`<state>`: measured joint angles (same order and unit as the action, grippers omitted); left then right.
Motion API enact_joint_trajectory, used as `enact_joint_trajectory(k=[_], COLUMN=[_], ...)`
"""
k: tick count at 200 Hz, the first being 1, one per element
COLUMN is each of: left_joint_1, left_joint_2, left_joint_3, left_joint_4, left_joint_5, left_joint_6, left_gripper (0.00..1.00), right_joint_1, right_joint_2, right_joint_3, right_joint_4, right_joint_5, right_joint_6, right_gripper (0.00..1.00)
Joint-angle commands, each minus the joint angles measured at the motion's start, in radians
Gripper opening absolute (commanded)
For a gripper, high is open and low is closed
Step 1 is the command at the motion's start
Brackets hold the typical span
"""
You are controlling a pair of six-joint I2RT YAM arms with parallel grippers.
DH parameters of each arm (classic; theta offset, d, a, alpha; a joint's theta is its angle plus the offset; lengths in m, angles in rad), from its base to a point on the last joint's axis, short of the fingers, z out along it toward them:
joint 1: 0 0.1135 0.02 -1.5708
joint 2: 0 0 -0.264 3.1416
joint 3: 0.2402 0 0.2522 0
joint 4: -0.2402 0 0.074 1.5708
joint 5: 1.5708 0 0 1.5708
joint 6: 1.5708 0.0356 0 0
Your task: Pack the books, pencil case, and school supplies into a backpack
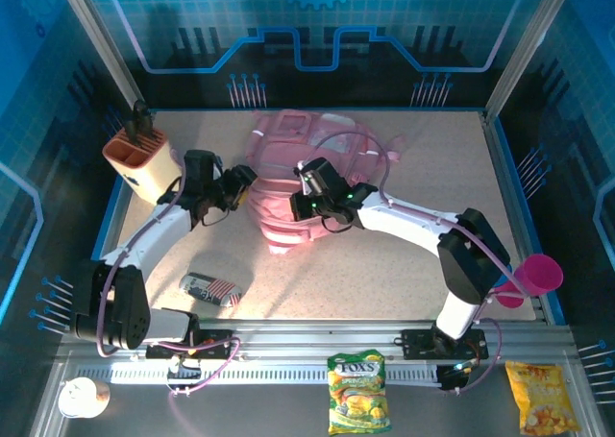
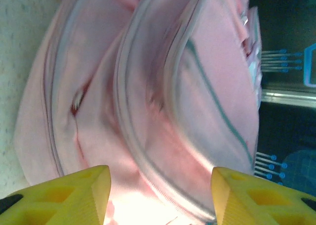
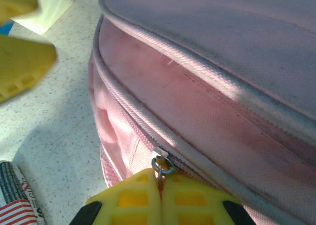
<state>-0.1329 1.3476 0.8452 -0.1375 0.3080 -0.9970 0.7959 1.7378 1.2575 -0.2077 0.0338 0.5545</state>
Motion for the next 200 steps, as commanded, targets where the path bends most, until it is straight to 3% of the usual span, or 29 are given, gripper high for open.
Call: enact_joint_trajectory(k=[1,34,71,142,168,200], left_joint_1=[-0.036,-0.082,-0.111,-0.143,-0.143,-0.140], left_joint_2=[-0.009,0.020,0.063,0.150,0.172,0.174], left_joint_3=[-0.063,-0.081,-0.071,-0.041,-0.021,-0.002], left_joint_4=[0.093,0.211,0.214,0.254,0.253,0.220], left_joint_5=[0.074,0.057,0.000,-0.004,-0.014,-0.033], left_joint_6=[-0.149,-0.244,-0.238,-0.245,-0.235,-0.204], left_gripper=[0.55,0.51,0.43,0.41,0.32,0.16], right_joint_1=[0.019,0.024,0.028,0.029,0.029,0.020], right_joint_2=[0.017,0.019,0.018,0.014,0.006,-0.028], right_joint_3=[0.047,0.046,0.040,0.018,-0.001,-0.041], right_joint_4=[0.053,0.060,0.064,0.066,0.055,-0.013], right_joint_5=[-0.057,-0.067,-0.077,-0.084,-0.064,0.049], right_joint_6=[0.012,0.019,0.024,0.007,-0.013,-0.072], right_gripper=[0.00,0.00,0.00,0.00,0.00,0.00])
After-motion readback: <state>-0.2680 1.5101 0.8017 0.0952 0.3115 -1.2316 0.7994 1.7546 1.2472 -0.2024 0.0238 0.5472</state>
